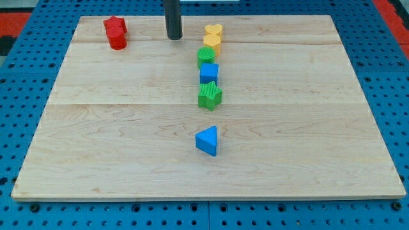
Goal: Push the yellow blocks to the left side of the green circle
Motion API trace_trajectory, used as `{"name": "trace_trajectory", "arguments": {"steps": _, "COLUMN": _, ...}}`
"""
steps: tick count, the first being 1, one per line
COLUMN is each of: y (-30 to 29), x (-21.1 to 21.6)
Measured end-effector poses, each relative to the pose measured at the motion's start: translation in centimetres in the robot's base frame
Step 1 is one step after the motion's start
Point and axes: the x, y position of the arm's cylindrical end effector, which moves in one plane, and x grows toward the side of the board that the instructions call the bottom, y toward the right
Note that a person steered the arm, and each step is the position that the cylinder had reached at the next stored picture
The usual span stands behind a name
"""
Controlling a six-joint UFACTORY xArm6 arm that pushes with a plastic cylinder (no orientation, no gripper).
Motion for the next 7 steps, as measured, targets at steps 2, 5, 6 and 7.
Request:
{"name": "trace_trajectory", "arguments": {"steps": 2, "y": 2.7, "x": 0.0}}
{"name": "trace_trajectory", "arguments": {"steps": 5, "y": 4.7, "x": 0.0}}
{"name": "trace_trajectory", "arguments": {"steps": 6, "y": 4.7, "x": -0.2}}
{"name": "trace_trajectory", "arguments": {"steps": 7, "y": 4.7, "x": -0.7}}
